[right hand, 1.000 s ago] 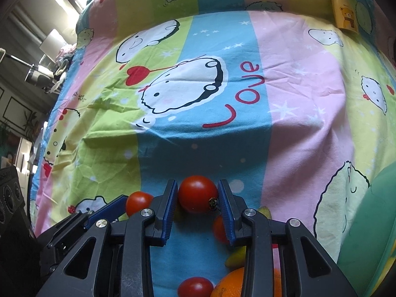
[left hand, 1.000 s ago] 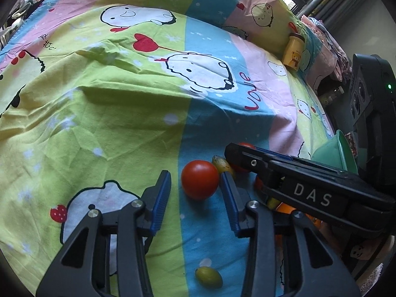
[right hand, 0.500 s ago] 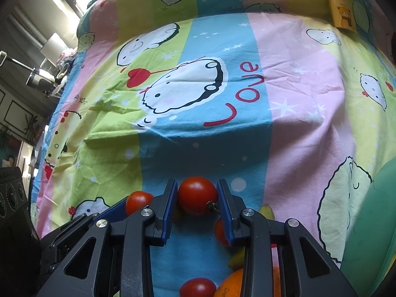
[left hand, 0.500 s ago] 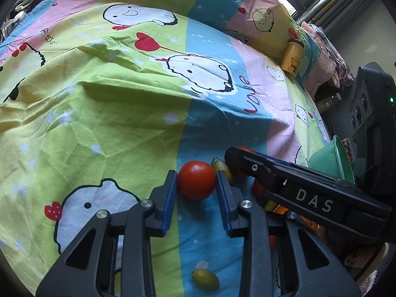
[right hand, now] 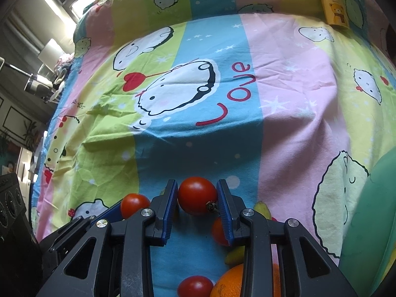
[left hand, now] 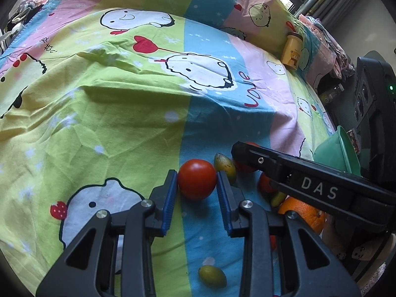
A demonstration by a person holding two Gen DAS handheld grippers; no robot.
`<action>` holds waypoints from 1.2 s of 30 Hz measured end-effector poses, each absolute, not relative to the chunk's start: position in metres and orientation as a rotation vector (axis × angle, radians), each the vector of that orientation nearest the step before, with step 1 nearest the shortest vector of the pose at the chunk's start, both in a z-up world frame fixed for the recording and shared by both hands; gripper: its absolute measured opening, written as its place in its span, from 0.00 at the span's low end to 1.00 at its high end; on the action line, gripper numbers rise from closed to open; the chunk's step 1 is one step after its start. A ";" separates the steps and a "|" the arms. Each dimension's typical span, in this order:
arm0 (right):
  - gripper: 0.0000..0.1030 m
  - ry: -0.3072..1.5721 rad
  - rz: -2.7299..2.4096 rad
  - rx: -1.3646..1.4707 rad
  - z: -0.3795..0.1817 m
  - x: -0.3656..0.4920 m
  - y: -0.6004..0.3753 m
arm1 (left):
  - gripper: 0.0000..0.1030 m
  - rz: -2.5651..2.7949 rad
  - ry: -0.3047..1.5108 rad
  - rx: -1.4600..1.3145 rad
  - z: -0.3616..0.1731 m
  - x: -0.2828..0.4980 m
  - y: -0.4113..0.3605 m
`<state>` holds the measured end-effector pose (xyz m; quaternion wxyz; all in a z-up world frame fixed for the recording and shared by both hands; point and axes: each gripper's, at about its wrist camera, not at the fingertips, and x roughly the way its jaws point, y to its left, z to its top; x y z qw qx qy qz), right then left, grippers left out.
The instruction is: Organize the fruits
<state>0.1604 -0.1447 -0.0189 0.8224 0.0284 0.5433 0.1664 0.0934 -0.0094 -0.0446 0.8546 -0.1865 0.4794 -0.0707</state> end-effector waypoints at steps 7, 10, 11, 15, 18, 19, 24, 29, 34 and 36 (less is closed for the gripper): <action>0.33 1.153 0.358 0.050 -0.022 0.160 -0.142 | 0.30 -0.176 1.027 -0.509 -0.047 0.096 0.004; 0.33 1.153 0.356 0.050 -0.022 0.160 -0.142 | 0.30 -0.175 1.026 -0.505 -0.046 0.095 0.003; 0.33 1.152 0.356 0.050 -0.022 0.160 -0.142 | 0.30 -0.173 1.026 -0.504 -0.046 0.094 0.003; 0.33 1.152 0.357 0.056 -0.022 0.160 -0.142 | 0.30 -0.176 1.020 -0.512 -0.046 0.093 0.003; 0.33 1.152 0.357 0.057 -0.023 0.160 -0.143 | 0.30 -0.179 1.016 -0.512 -0.046 0.094 0.004; 0.33 1.151 0.357 0.057 -0.023 0.160 -0.142 | 0.30 -0.180 1.017 -0.510 -0.046 0.094 0.004; 0.33 1.151 0.357 0.063 -0.023 0.160 -0.143 | 0.30 -0.176 1.013 -0.517 -0.046 0.093 0.004; 0.33 1.150 0.357 0.062 -0.023 0.160 -0.143 | 0.30 -0.176 1.013 -0.517 -0.046 0.093 0.004; 0.33 1.150 0.357 0.063 -0.023 0.160 -0.143 | 0.30 -0.176 1.013 -0.517 -0.046 0.093 0.004; 0.33 1.150 0.357 0.062 -0.023 0.160 -0.143 | 0.30 -0.175 1.013 -0.517 -0.047 0.093 0.004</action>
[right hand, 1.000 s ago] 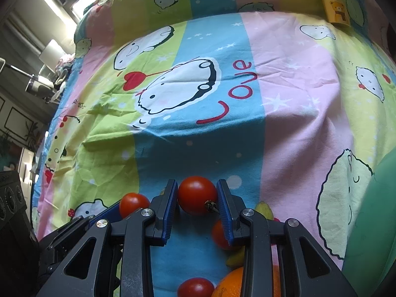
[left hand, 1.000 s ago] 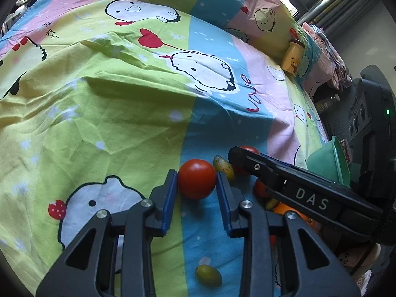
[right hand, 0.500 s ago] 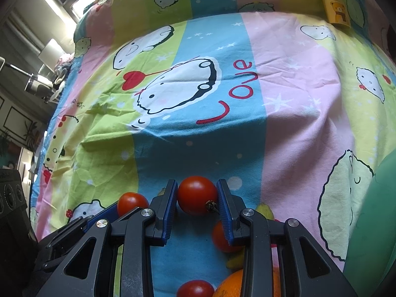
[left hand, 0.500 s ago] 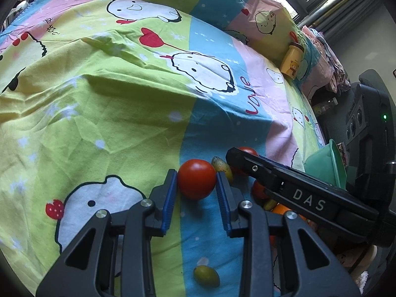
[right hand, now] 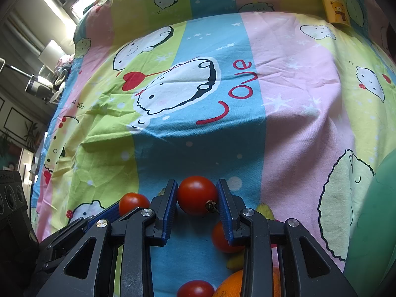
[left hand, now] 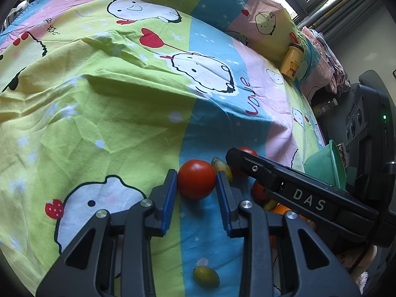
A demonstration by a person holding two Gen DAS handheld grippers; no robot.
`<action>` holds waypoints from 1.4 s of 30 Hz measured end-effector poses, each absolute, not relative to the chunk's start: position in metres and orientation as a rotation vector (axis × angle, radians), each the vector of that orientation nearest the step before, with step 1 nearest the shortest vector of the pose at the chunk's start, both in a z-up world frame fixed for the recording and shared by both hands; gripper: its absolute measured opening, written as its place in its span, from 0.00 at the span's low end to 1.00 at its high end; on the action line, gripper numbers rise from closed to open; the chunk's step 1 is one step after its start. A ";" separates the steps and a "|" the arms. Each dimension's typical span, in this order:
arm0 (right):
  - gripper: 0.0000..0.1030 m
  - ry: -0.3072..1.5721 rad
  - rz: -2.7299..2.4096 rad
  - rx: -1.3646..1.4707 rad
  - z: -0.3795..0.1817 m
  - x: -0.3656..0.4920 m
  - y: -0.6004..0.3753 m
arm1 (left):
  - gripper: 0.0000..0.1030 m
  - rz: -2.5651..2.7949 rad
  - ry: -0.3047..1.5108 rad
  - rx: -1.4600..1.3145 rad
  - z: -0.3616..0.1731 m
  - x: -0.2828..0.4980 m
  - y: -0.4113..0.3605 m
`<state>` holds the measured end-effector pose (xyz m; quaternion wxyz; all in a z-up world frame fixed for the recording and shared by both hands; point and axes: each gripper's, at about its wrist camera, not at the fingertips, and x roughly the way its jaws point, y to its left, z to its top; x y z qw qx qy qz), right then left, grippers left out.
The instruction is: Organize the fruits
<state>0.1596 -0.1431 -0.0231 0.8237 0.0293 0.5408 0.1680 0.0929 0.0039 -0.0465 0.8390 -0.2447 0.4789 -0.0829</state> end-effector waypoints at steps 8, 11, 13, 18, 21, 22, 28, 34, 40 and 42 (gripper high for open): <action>0.33 1.150 0.357 0.064 -0.023 0.160 -0.143 | 0.31 -0.175 1.008 -0.519 -0.046 0.093 0.004; 0.33 1.150 0.357 0.063 -0.023 0.160 -0.143 | 0.31 -0.176 1.007 -0.519 -0.045 0.093 0.004; 0.33 1.150 0.358 0.063 -0.023 0.160 -0.143 | 0.31 -0.176 1.006 -0.519 -0.045 0.093 0.004; 0.33 1.149 0.359 0.070 -0.023 0.160 -0.144 | 0.32 -0.175 1.003 -0.523 -0.045 0.093 0.004; 0.33 1.151 0.362 0.080 -0.022 0.160 -0.146 | 0.32 -0.177 1.000 -0.527 -0.045 0.094 0.004; 0.33 1.151 0.363 0.082 -0.022 0.160 -0.146 | 0.33 -0.176 1.000 -0.526 -0.045 0.094 0.004; 0.33 1.149 0.364 0.081 -0.023 0.160 -0.146 | 0.32 -0.168 0.997 -0.513 -0.045 0.094 0.003; 0.33 1.144 0.358 0.069 -0.022 0.159 -0.145 | 0.32 -0.155 0.990 -0.485 -0.045 0.095 -0.001; 0.33 1.139 0.357 0.053 -0.021 0.157 -0.142 | 0.32 -0.143 0.988 -0.451 -0.045 0.095 -0.004; 0.33 1.139 0.355 0.055 -0.020 0.157 -0.142 | 0.32 -0.136 0.987 -0.433 -0.044 0.095 -0.005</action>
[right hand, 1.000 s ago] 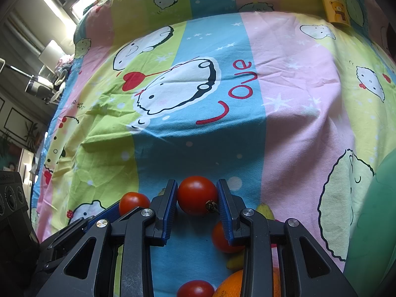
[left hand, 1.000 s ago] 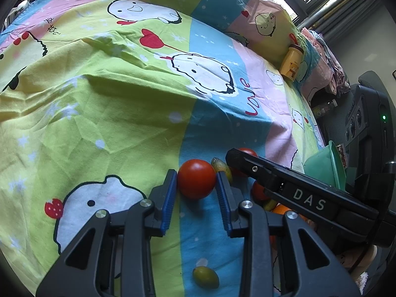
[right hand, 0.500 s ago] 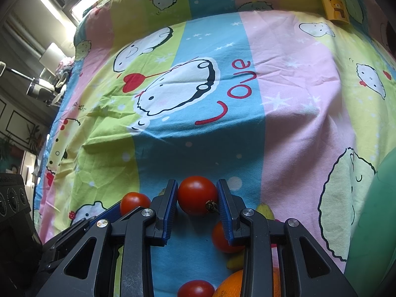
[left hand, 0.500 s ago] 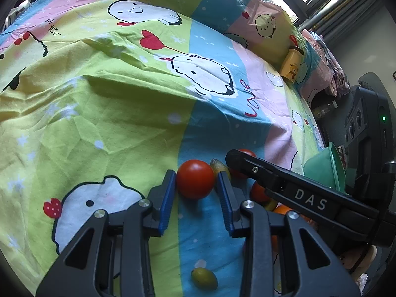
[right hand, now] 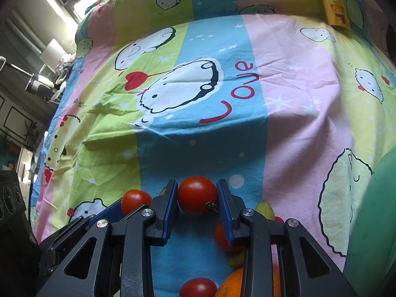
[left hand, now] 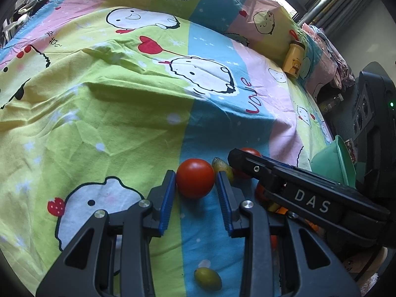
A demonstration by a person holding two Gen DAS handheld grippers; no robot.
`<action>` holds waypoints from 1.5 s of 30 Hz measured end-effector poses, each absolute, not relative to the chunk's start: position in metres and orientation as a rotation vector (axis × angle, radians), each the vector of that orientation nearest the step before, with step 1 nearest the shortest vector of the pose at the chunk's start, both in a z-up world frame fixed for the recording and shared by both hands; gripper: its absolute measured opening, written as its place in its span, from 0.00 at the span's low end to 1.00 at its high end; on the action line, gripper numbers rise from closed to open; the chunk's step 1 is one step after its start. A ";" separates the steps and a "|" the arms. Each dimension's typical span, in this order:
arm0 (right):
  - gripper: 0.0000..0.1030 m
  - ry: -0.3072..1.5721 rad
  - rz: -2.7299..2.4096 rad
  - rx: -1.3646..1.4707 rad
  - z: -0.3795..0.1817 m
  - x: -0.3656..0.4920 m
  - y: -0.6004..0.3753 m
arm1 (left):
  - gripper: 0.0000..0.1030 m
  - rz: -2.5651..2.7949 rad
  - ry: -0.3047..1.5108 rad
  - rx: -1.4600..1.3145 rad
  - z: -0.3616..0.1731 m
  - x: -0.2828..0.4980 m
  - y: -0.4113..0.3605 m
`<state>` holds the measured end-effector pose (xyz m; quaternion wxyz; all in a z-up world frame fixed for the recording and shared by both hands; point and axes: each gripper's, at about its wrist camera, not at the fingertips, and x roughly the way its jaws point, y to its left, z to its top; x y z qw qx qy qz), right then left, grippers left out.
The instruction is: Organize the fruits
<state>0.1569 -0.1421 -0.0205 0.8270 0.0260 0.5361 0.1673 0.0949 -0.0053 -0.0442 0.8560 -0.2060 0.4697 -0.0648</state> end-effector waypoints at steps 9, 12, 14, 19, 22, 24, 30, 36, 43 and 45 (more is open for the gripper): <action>0.33 1.123 0.347 0.073 -0.012 0.153 -0.149 | 0.32 -0.128 0.958 -0.398 -0.036 0.088 -0.009; 0.33 1.106 0.346 0.079 -0.006 0.151 -0.152 | 0.32 -0.103 0.945 -0.411 -0.031 0.084 -0.008; 0.33 1.096 0.351 0.089 -0.002 0.148 -0.154 | 0.32 -0.107 0.916 -0.417 -0.024 0.081 -0.007; 0.33 1.057 0.369 0.118 0.013 0.139 -0.160 | 0.33 -0.126 0.873 -0.400 -0.009 0.071 -0.011; 0.33 1.018 0.381 0.138 0.025 0.133 -0.165 | 0.33 -0.134 0.860 -0.378 -0.003 0.067 -0.016; 0.33 1.001 0.383 0.125 0.030 0.131 -0.165 | 0.33 -0.139 0.866 -0.370 -0.004 0.068 -0.017; 0.33 1.051 0.390 0.160 0.021 0.135 -0.170 | 0.32 -0.085 0.908 -0.369 -0.011 0.070 -0.008; 0.33 1.094 0.422 0.146 0.012 0.135 -0.158 | 0.32 -0.083 0.927 -0.356 -0.014 0.070 -0.005; 0.33 1.146 0.416 0.098 -0.004 0.138 -0.145 | 0.32 -0.111 0.972 -0.339 -0.023 0.073 -0.013; 0.33 1.155 0.408 0.087 -0.007 0.139 -0.143 | 0.32 -0.112 0.975 -0.339 -0.024 0.073 -0.013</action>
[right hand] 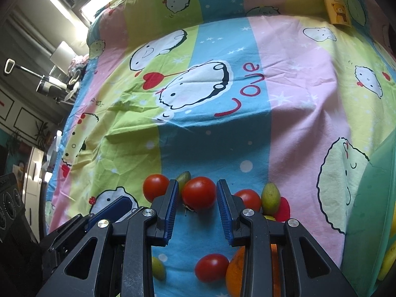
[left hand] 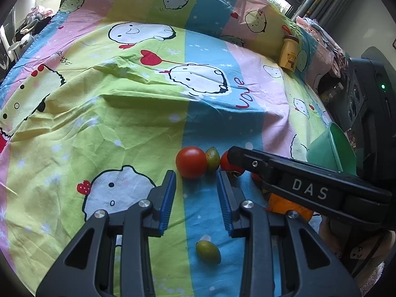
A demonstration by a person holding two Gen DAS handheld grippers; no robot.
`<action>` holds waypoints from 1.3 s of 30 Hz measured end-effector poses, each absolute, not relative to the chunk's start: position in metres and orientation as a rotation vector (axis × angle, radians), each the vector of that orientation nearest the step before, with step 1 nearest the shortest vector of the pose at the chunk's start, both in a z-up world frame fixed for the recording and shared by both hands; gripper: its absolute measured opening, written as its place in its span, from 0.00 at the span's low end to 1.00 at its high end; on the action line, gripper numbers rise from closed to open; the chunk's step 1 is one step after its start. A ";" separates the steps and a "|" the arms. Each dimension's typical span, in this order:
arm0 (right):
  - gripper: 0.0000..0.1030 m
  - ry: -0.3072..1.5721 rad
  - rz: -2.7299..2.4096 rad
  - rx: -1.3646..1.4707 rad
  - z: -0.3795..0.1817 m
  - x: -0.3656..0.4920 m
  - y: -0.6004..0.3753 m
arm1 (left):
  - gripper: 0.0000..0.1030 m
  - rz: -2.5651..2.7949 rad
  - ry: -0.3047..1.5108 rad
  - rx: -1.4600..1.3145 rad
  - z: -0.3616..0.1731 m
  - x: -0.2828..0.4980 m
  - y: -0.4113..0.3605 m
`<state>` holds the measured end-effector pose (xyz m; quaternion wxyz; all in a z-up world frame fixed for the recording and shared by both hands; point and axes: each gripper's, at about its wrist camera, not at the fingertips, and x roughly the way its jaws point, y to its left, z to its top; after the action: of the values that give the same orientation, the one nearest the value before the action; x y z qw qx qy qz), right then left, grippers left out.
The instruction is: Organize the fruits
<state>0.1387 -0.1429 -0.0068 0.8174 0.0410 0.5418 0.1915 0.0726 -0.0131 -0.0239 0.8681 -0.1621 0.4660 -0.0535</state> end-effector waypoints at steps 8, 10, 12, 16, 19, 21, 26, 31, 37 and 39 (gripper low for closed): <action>0.34 1.156 0.403 0.053 -0.013 0.140 -0.138 | 0.33 -0.124 0.995 -0.369 -0.033 0.081 -0.013; 0.34 1.147 0.404 0.033 -0.014 0.139 -0.136 | 0.33 -0.113 1.012 -0.364 -0.038 0.083 -0.014; 0.34 1.146 0.405 0.014 -0.014 0.138 -0.134 | 0.33 -0.109 1.021 -0.363 -0.040 0.085 -0.014; 0.34 1.148 0.416 0.030 -0.015 0.140 -0.136 | 0.33 -0.118 1.014 -0.358 -0.040 0.087 -0.015; 0.33 1.154 0.422 0.040 -0.014 0.141 -0.137 | 0.35 -0.114 1.010 -0.349 -0.041 0.090 -0.015; 0.33 1.149 0.420 0.058 -0.014 0.141 -0.139 | 0.35 -0.105 1.014 -0.360 -0.043 0.093 -0.014; 0.33 1.146 0.412 0.088 -0.010 0.142 -0.144 | 0.33 -0.114 1.012 -0.396 -0.046 0.098 -0.011; 0.33 1.130 0.404 0.115 -0.004 0.143 -0.153 | 0.30 -0.117 1.004 -0.422 -0.046 0.098 -0.007; 0.33 1.107 0.396 0.141 0.006 0.142 -0.161 | 0.30 -0.098 0.996 -0.403 -0.041 0.095 -0.009; 0.33 1.091 0.397 0.152 0.011 0.140 -0.164 | 0.30 -0.106 0.981 -0.406 -0.035 0.091 -0.009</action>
<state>0.1401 -0.1645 0.0107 0.8335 0.0718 0.5148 0.1873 0.0912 -0.0088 -0.0355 0.8611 -0.1933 0.4675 -0.0503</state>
